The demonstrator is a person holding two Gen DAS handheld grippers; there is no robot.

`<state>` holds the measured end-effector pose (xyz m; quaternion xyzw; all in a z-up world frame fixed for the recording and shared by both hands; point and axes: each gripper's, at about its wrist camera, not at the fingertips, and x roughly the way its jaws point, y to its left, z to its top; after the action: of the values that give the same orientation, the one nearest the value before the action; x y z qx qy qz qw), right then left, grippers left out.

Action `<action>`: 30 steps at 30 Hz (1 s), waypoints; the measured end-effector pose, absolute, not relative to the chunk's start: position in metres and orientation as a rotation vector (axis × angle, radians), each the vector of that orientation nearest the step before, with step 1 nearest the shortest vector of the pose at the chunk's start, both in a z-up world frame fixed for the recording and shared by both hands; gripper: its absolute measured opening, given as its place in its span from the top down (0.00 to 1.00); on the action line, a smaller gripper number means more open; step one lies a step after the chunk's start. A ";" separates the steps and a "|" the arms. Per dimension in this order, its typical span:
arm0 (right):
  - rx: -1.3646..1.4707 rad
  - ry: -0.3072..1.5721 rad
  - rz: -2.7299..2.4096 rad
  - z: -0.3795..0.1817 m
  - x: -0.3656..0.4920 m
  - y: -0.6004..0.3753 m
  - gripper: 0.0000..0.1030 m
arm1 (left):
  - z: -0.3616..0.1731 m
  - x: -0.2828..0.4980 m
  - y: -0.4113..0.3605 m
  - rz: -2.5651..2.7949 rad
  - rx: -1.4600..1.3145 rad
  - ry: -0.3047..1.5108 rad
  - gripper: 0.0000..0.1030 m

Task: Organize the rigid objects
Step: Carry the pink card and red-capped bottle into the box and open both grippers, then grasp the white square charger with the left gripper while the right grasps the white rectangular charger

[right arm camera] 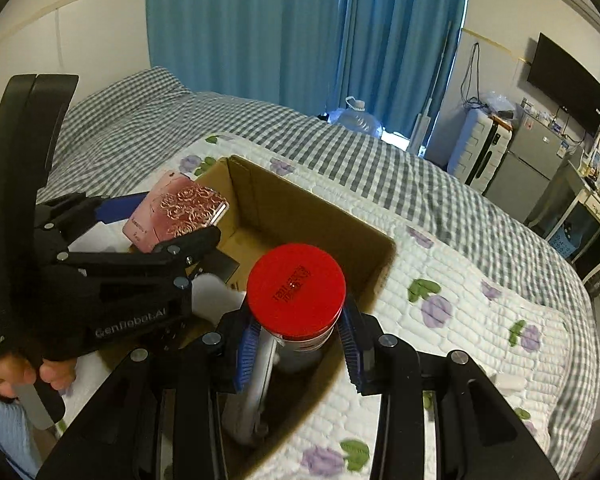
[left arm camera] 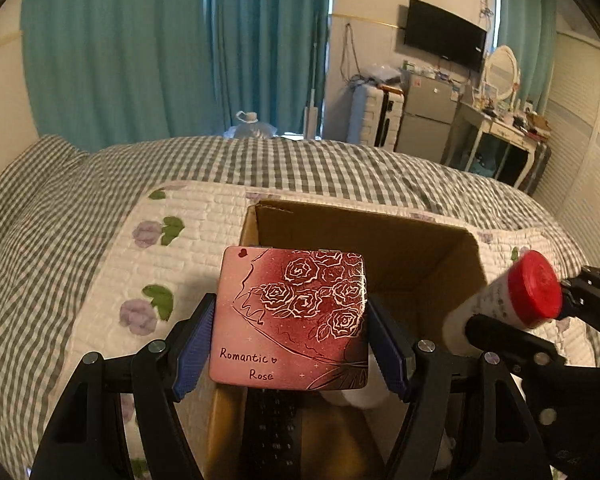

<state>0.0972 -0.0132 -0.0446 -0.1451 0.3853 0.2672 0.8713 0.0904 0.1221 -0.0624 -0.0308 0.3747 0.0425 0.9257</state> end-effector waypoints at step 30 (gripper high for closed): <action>-0.307 0.799 0.395 -0.002 0.076 -0.121 0.17 | -0.030 0.053 0.082 0.109 -0.019 0.802 0.27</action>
<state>0.0755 -0.1212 -0.0024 -0.1479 0.3850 0.1904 0.8909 0.0532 0.0824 -0.0295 -0.0093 0.3900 0.0528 0.9192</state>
